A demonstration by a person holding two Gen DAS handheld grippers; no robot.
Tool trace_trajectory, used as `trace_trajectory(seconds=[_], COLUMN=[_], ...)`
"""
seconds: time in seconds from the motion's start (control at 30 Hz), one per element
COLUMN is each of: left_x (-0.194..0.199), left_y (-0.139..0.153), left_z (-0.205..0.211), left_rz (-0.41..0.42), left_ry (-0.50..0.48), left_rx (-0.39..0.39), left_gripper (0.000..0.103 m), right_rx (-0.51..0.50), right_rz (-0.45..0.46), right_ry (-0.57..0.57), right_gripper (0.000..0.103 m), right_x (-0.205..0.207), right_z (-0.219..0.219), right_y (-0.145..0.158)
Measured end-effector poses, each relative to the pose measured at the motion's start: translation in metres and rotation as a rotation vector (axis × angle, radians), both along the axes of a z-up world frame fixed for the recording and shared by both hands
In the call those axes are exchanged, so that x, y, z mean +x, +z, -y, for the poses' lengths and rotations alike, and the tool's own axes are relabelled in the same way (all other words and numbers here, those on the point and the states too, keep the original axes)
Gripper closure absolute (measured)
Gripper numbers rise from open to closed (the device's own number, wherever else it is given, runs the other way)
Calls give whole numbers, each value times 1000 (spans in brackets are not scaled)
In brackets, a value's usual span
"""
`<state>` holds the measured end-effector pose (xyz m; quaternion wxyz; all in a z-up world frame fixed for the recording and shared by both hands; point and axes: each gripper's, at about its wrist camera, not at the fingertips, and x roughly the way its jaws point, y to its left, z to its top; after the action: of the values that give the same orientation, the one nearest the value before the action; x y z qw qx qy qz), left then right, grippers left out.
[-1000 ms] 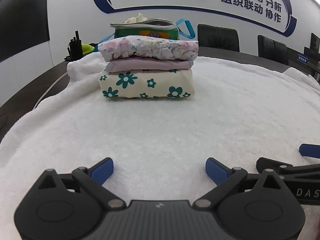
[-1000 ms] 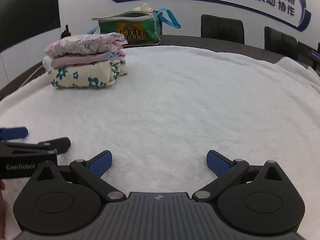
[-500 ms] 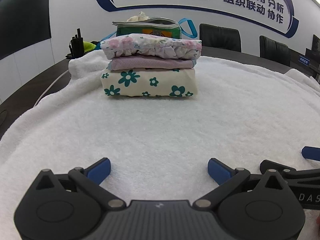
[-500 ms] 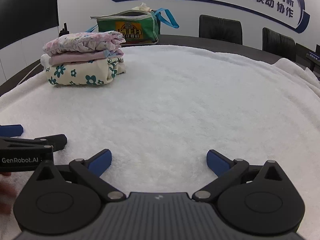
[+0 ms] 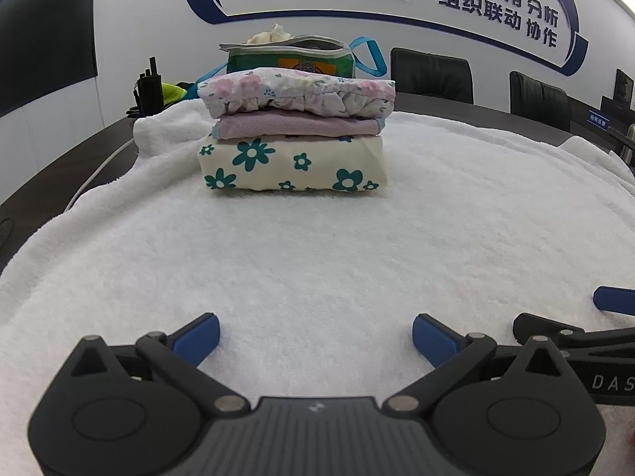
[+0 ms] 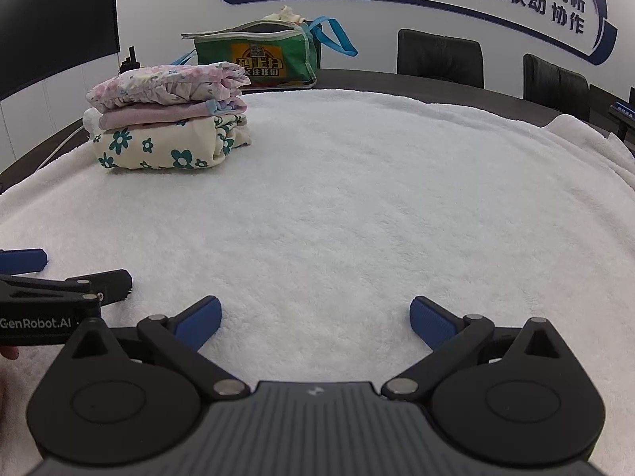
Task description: Fold clothes
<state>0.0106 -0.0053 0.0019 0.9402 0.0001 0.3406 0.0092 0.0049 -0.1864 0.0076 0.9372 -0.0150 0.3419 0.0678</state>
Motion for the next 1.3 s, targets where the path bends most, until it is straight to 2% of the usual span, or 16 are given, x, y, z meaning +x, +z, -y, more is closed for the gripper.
trace_trajectory(seconds=[1.3], left_x=[0], left_y=[-1], left_z=[3], left_rz=[-4], left_ry=[-3], left_rx=[6], left_gripper=[0], right_rx=[-4], right_rz=[2], right_ry=[1], right_gripper=[1], right_x=[1], right_z=[0], right_y=[0])
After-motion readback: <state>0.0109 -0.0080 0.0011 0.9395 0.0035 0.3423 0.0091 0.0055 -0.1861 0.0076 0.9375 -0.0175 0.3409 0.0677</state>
